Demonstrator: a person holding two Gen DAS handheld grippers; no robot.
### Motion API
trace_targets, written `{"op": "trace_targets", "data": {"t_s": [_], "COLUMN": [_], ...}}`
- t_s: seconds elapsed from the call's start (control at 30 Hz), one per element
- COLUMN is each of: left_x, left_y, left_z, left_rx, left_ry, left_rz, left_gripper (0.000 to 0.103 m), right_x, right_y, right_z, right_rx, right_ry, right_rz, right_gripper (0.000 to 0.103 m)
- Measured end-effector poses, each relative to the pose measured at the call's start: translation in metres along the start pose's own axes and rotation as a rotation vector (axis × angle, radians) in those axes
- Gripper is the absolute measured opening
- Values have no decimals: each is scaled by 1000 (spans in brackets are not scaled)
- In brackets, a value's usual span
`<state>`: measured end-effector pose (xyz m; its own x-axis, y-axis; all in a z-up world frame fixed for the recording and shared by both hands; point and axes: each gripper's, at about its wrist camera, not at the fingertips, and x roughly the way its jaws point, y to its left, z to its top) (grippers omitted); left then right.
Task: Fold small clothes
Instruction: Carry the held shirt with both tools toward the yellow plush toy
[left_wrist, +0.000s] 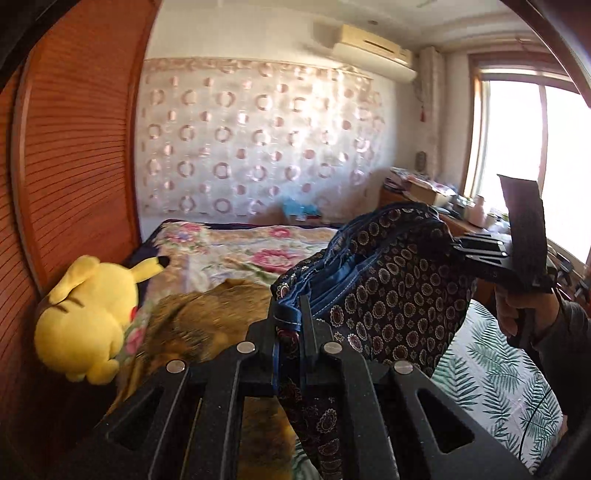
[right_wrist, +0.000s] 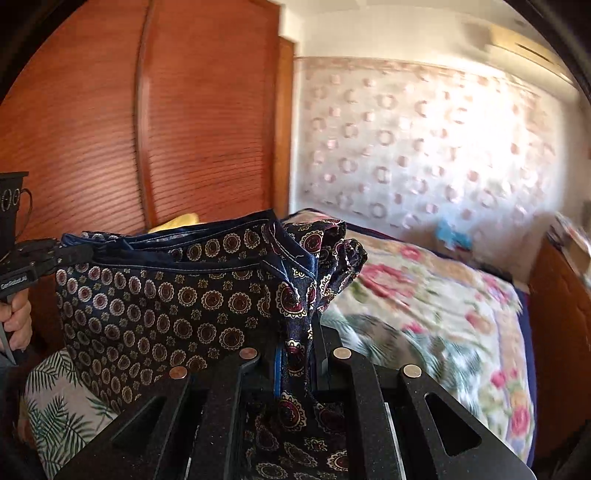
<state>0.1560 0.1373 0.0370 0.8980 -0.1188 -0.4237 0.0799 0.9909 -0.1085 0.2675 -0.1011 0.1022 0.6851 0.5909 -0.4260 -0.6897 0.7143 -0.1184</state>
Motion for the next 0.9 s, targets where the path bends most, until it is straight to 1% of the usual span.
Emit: {"op": "trace_targets", "data": {"t_s": [0.17,0.23,0.33,0.4,0.53,0.57,0.63,0.67,0.7,0.73,0.77,0.8,0.9], "left_x": [-8,-9,-3,2,1,2,2,1,2,2,3,3,4], "left_y": [41,56,72,80,83,83,83,85,87,93,93,91,90], "left_z": [-26,-39,-58,-70,-83,-84,-86,-89,-90,-90,-90,-90,-88], "left_rx": [-83,-116,-141,-165,-194,-187,-181,-183,-190,-195,-196,-193,-187], "left_ry": [0,13,47,73,78,81,89,96,103,107,108,110,115], "left_rz": [114,155,217,230,255,264,280,283,290,291,294,301,313], "left_gripper": [8,8,8,8,8,8,8,8,8,8,8,8,8], "right_x": [59,87,130,152,175,181,188,192,185,183,178,178,165], "right_y": [34,41,47,42,41,47,49,46,44,43,40,37,19], "right_z": [36,50,65,73,78,79,81,82,88,89,92,95,87], "right_rx": [-131,-178,-227,-237,-252,-253,-257,-244,-230,-215,-188,-160,-109], "right_ry": [33,44,63,80,90,94,114,120,122,119,112,102,95], "right_rz": [79,102,142,164,191,190,176,166,159,136,109,101,119], "right_gripper": [10,10,10,10,10,11,15,20,32,39,50,52,52]}}
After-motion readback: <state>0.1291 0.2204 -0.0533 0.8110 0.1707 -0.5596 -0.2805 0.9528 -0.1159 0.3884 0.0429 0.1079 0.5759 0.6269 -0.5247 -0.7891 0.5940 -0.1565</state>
